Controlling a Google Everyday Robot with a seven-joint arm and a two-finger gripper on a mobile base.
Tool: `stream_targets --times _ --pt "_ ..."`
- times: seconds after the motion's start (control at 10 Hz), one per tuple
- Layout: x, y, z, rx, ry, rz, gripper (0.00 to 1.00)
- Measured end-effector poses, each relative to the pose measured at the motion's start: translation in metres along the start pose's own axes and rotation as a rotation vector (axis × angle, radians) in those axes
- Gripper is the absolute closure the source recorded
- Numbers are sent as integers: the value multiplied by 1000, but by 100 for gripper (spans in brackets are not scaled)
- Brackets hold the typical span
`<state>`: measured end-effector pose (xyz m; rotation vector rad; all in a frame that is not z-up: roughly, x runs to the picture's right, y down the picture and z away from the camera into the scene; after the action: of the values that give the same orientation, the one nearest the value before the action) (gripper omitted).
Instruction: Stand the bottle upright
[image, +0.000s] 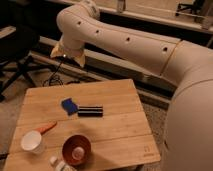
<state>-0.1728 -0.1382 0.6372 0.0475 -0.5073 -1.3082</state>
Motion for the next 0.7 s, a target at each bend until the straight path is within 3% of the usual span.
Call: stream_targets --times 0.2,0.4,0.6,0.7 --pt "0 -2 -1 -2 6 -21 20" --pt "-12 -20 -5 -22 17 -141 20" --pt "-52 -44 -5 -64 10 -351 20" --pt "-65 -47 -5 -85 2 -407 20"
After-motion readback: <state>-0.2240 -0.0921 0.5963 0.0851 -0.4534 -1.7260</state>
